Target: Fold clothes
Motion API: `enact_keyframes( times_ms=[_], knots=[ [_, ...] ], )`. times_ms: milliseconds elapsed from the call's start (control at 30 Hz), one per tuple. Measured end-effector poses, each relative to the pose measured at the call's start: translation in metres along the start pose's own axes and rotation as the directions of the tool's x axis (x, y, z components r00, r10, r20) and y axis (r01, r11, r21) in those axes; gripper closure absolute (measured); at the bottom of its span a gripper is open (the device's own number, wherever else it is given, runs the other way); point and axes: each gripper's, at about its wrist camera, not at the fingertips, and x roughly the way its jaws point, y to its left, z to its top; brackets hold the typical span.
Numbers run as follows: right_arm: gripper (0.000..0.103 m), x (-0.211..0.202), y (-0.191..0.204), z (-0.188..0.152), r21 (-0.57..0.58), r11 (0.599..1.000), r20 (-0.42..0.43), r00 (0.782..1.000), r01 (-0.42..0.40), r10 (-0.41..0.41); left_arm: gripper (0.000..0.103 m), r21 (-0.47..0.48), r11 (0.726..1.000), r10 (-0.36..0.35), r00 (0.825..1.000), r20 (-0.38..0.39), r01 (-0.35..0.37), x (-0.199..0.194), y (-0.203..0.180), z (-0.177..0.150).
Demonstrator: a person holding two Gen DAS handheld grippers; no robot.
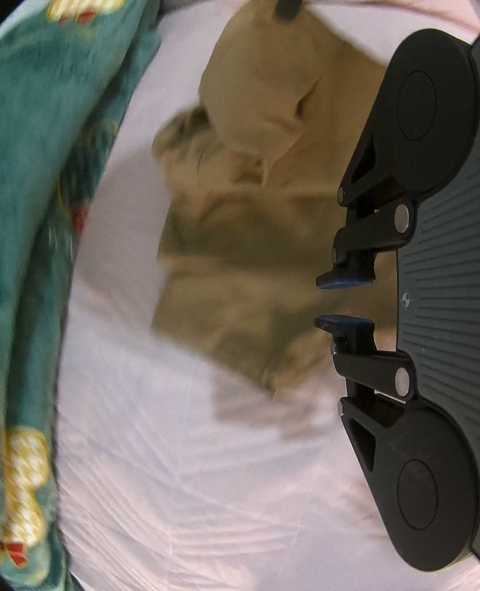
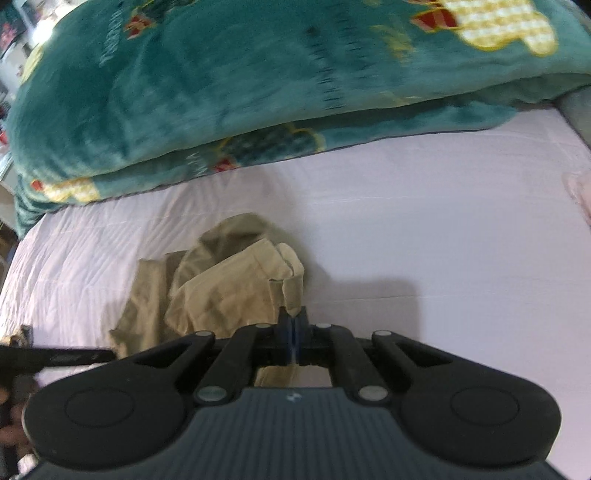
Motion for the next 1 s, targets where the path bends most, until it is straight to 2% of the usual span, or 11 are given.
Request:
enact_keyframes(
  times_ms=[100, 233, 300, 367, 533, 600, 700, 900, 1000],
  knots=[
    [0.101, -0.007, -0.026, -0.001, 0.017, 0.999, -0.006, 1.0, 0.028, -0.028, 0.083, 0.033, 0.998, -0.053, 0.998, -0.021, 0.053, -0.012, -0.021, -0.028],
    [0.098, -0.007, -0.037, -0.009, -0.003, 0.999, -0.086, 0.996, 0.04, -0.04, 0.083, 0.062, 0.993, -0.092, 0.993, -0.067, 0.096, -0.025, -0.033, -0.075],
    [0.089, -0.011, -0.034, -0.016, -0.022, 0.999, -0.102, 0.994, 0.04, -0.042, 0.083, 0.049, 0.993, -0.103, 0.991, -0.086, 0.107, -0.031, -0.022, -0.103],
    [0.074, -0.017, -0.031, -0.024, -0.018, 1.0, -0.1, 0.995, 0.02, -0.022, 0.083, 0.021, 0.994, -0.106, 0.987, -0.12, 0.109, -0.033, -0.007, -0.134],
    [0.065, -0.01, -0.014, -0.042, -0.071, 0.997, -0.134, 0.991, 0.007, -0.016, 0.083, 0.004, 0.997, -0.073, 0.984, -0.16, 0.075, -0.025, 0.019, -0.199],
    [0.062, -0.002, -0.003, -0.048, -0.118, 0.993, -0.142, 0.989, 0.021, -0.038, 0.083, -0.003, 0.999, -0.042, 0.988, -0.146, 0.042, -0.018, 0.028, -0.218],
    [0.06, 0.005, 0.015, -0.056, -0.199, 0.979, -0.133, 0.989, 0.04, -0.068, 0.083, -0.051, 0.996, -0.084, 0.991, -0.107, 0.079, -0.023, 0.045, -0.236],
    [0.05, 0.013, 0.049, -0.06, -0.345, 0.93, -0.028, 0.989, 0.125, -0.144, 0.082, -0.112, 0.981, -0.168, 0.985, -0.05, 0.161, -0.042, 0.074, -0.277],
    [0.05, 0.024, 0.067, -0.061, -0.388, 0.915, -0.046, 0.989, 0.11, -0.138, 0.082, -0.118, 0.977, -0.182, 0.983, -0.032, 0.177, -0.042, 0.077, -0.288]
  ],
)
